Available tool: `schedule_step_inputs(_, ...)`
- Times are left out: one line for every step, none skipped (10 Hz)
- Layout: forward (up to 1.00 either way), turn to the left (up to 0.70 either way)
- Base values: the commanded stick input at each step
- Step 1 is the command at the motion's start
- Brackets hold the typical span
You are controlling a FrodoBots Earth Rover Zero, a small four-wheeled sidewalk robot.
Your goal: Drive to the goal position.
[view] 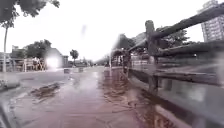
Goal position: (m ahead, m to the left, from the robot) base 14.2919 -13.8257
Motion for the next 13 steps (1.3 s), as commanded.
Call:
schedule_step_inputs(1.0,0.01)
schedule_step_inputs(1.0,0.01)
schedule_step_inputs(1.0,0.01)
schedule_step_inputs(1.0,0.01)
schedule_step_inputs(1.0,0.01)
schedule_step_inputs(1.0,0.01)
schedule_step_inputs(1.0,0.01)
schedule_step_inputs(1.0,0.01)
schedule_step_inputs(1.0,0.01)
schedule_step_inputs(1.0,0.01)
schedule_step_inputs(1.0,0.01)
schedule_step_inputs(1.0,0.01)
schedule_step_inputs(1.0,0.01)
